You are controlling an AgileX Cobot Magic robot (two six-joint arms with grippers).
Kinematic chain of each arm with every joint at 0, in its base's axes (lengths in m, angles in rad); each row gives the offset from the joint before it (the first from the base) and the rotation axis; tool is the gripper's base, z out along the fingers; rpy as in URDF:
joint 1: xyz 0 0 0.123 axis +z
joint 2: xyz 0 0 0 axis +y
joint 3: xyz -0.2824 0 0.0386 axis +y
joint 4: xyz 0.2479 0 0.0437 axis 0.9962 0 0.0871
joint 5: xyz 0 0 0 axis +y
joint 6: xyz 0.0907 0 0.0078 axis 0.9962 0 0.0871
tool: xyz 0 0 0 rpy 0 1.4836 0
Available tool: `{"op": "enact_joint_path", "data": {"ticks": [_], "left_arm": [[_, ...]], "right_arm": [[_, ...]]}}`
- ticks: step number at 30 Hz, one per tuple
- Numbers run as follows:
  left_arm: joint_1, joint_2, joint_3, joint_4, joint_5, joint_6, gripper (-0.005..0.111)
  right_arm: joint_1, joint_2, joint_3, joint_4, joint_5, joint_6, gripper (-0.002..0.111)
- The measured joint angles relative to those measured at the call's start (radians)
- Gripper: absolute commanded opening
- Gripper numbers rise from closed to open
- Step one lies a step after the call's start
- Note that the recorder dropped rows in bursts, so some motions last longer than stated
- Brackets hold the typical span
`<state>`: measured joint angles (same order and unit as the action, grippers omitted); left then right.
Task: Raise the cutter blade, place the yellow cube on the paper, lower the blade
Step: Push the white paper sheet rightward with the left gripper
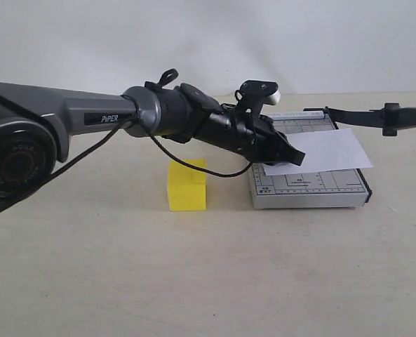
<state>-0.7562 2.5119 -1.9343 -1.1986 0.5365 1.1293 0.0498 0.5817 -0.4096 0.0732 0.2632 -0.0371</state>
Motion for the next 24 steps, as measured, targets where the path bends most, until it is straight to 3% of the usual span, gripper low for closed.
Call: {"op": "enact_joint_path", "data": {"ticks": [10,24], "left_arm": [[0.0,0.071,-0.147,0.095,0.064,-0.12,0.004],[0.0,0.037,-0.216,0.117,0.06,-0.184,0.004]], "right_arm": [[0.0,0.0,0.0,0.0,0.0,-0.002,0.0],[0.0,0.0,0.001,0.0,0.0,-0.002,0.0]]}}
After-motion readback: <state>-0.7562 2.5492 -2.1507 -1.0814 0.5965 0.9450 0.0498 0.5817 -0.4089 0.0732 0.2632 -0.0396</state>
